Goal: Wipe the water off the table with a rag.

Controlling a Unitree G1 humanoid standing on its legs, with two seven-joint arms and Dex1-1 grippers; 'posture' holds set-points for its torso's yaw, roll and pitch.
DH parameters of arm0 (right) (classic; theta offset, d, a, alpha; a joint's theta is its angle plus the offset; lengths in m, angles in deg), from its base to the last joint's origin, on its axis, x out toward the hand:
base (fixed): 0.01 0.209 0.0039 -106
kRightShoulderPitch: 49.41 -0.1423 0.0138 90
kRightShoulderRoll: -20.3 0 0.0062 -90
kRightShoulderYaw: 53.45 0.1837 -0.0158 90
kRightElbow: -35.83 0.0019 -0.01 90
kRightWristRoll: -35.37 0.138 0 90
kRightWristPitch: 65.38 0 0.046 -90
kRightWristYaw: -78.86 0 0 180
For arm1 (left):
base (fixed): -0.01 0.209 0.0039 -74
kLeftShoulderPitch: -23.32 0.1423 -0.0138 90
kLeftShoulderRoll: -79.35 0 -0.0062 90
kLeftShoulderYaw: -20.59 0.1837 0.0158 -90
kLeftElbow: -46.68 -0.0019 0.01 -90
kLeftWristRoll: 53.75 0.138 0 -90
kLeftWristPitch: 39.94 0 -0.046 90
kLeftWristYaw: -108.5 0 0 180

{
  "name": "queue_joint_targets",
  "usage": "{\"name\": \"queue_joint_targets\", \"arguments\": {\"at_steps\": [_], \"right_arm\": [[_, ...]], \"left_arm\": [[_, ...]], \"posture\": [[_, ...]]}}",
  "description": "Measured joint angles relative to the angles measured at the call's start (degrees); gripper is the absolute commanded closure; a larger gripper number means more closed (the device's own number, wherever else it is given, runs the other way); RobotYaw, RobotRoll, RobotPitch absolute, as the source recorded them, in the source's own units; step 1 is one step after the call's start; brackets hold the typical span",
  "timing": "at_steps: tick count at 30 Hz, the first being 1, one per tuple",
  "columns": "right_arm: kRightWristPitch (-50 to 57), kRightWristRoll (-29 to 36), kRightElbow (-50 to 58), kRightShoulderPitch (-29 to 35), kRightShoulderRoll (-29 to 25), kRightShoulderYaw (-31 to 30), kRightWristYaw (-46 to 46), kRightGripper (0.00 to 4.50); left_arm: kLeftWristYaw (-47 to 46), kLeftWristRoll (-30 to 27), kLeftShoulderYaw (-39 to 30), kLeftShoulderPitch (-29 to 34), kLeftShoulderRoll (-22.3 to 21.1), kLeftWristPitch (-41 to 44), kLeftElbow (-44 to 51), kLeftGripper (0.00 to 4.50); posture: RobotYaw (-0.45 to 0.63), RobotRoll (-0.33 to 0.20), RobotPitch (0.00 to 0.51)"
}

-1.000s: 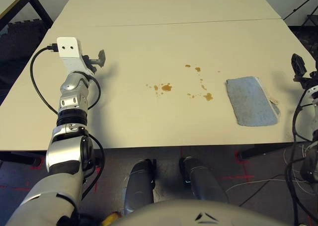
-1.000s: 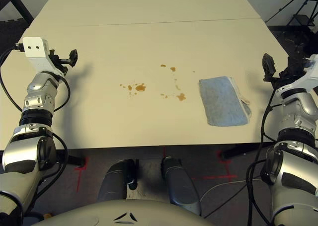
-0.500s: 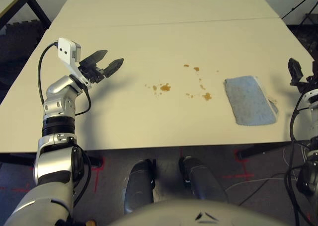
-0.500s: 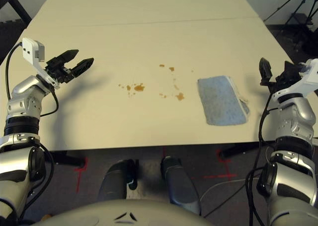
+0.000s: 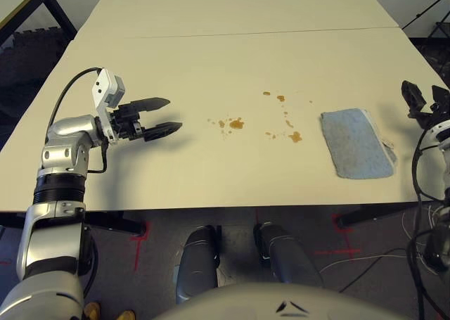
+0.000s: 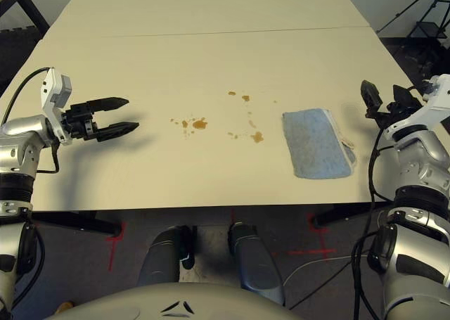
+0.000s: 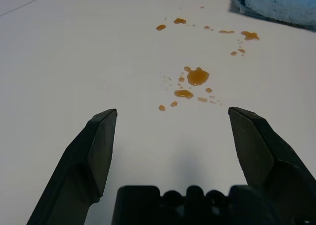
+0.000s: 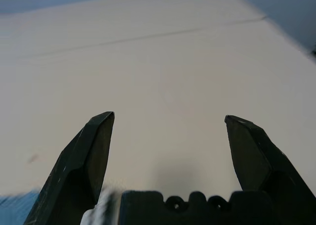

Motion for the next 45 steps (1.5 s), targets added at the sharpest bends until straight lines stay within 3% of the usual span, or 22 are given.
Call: {"name": "queue_joint_targets", "arguments": {"at_steps": [5, 10, 34, 37, 45], "right_arm": [[15.58, 3.49, 10.21, 6.29, -4.16, -2.74, -6.79, 0.03], [22.29, 4.48, 14.86, 9.42, -4.48, -4.92, -9.49, 0.03], [13.43, -4.77, 11.00, 7.40, -1.38, -14.02, -10.98, 0.03], [13.75, -5.32, 11.40, 7.30, -1.38, -14.72, -11.02, 0.59], [14.18, -5.91, 11.40, 7.05, -0.27, -14.98, -11.02, 3.47]], "left_arm": [[-0.37, 0.37, 0.08, 0.12, 0.17, -0.91, -0.11, 0.00], [-0.89, 0.40, 0.09, 0.25, 0.35, -1.04, -0.07, 0.00], [-1.13, 0.17, -0.08, 2.82, -1.47, 0.68, 2.96, 0.00], [-1.13, 0.12, -0.33, 4.03, -1.88, 1.01, 3.59, 0.00], [-1.15, 0.12, -0.71, 4.24, -2.39, 1.41, 4.36, 0.00]], "posture": [[-0.22, 0.000, 0.150], [-0.21, 0.000, 0.153], [-0.15, 0.000, 0.167], [-0.15, 0.000, 0.172], [-0.15, 0.000, 0.175]]}}
